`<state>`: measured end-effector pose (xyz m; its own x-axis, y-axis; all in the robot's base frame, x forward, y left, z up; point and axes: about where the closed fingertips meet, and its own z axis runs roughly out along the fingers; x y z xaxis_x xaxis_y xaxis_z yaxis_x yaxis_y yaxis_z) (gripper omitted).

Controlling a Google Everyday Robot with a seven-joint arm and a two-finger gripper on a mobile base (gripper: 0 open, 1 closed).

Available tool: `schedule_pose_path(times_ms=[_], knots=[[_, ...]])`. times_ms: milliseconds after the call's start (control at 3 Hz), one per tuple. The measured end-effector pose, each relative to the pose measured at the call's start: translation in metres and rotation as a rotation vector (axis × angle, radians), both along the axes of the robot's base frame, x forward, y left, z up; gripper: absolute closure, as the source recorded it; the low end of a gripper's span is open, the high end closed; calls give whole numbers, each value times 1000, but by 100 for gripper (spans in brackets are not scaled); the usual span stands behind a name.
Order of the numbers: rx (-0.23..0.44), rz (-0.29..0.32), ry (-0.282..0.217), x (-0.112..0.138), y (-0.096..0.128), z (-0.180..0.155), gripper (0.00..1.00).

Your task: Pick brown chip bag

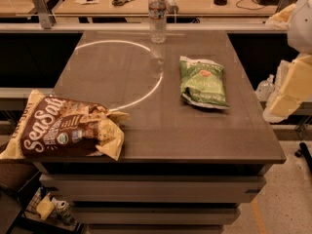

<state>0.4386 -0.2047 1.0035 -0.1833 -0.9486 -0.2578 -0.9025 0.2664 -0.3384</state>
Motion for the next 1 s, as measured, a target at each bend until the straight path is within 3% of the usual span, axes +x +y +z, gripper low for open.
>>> schedule_pose_path(times_ms=[333,1000], knots=[[71,80,-18,10,26,-5,0],[277,298,6,24,131,-39,0]])
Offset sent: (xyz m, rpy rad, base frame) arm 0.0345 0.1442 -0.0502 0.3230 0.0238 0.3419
